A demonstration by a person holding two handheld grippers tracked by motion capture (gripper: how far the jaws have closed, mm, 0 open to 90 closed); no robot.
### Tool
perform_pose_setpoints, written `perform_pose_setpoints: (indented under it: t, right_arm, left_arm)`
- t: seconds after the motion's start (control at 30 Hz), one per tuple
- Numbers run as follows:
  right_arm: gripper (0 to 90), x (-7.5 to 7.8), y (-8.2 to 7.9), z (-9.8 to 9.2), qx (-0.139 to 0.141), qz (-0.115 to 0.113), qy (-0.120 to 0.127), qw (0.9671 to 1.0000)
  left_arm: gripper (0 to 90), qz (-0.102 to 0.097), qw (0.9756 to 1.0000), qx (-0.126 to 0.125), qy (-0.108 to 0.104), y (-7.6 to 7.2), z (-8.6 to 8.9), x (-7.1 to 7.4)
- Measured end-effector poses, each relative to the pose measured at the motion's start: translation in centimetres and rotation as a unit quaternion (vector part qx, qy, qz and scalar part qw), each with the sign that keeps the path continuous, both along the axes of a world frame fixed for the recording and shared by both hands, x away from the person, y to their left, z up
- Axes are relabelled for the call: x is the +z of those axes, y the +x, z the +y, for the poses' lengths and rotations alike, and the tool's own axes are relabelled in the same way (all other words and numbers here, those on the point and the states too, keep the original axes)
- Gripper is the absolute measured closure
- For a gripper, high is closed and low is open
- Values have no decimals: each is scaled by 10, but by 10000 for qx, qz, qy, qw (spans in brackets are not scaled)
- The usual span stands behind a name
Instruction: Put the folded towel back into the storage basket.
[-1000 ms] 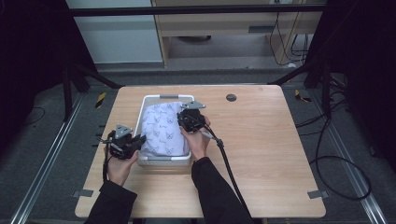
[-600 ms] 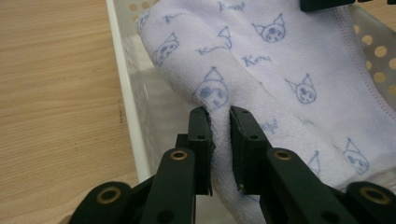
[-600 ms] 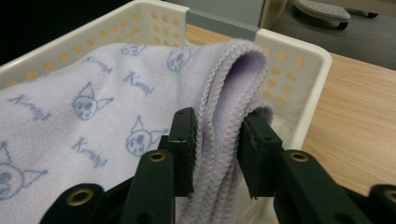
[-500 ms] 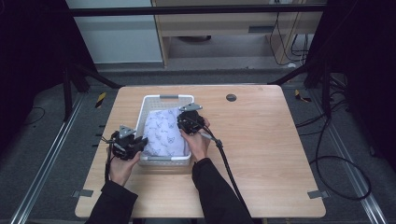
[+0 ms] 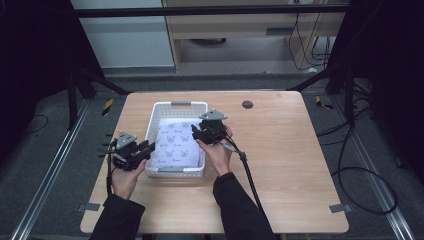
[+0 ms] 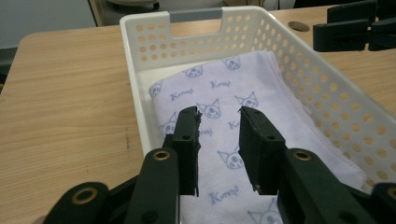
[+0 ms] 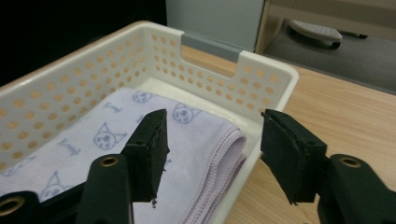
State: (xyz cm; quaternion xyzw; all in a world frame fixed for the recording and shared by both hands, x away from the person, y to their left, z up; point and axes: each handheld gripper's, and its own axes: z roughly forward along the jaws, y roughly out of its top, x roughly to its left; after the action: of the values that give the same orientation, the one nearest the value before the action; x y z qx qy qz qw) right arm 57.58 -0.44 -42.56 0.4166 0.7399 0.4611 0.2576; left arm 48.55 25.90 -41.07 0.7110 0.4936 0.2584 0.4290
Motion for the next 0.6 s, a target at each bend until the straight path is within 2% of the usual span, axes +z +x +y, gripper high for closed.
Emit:
perform_pose_setpoints:
  t: [0.03, 0.07, 0.17, 0.27, 0.33, 0.37, 0.47, 0.5, 0.53, 0.6]
  right_arm:
    - [402, 0, 0, 0, 0, 0, 0, 10000]
    - [354, 2, -6, -7, -5, -24, 146, 9999]
    - [324, 4, -11, -14, -1, -73, 158, 9998]
    - [277, 9, -22, -31, -32, -160, 238, 9996]
    - [254, 10, -27, -40, -21, -127, 326, 9994]
    - [254, 10, -27, -40, -21, -127, 326, 9994]
    - [206, 12, -37, -59, -50, -154, 288, 9995]
    - [206, 12, -37, -59, -50, -154, 288, 9995]
    - [180, 11, -42, -72, -32, -129, 290, 9995]
    - [177, 10, -46, -82, -13, -53, 412, 9991]
  left_arm:
    - [664, 0, 10000, 0, 0, 0, 0, 0]
    - [649, -54, 10000, -25, -68, -3, 0, 2]
    - [613, -114, 9999, -55, -52, -5, -1, 4]
    - [572, -170, 9998, -66, 1, -7, -2, 4]
    - [540, -179, 9998, -73, 9, -8, -2, 3]
    - [540, -191, 9998, -83, 39, -9, -3, 3]
    - [483, -258, 9995, -119, 99, -12, -4, 2]
    - [470, -258, 9995, -119, 99, -12, -4, 2]
    - [451, -282, 9994, -137, 109, -13, -4, 2]
    - [444, -326, 9993, -149, 139, -15, -3, 2]
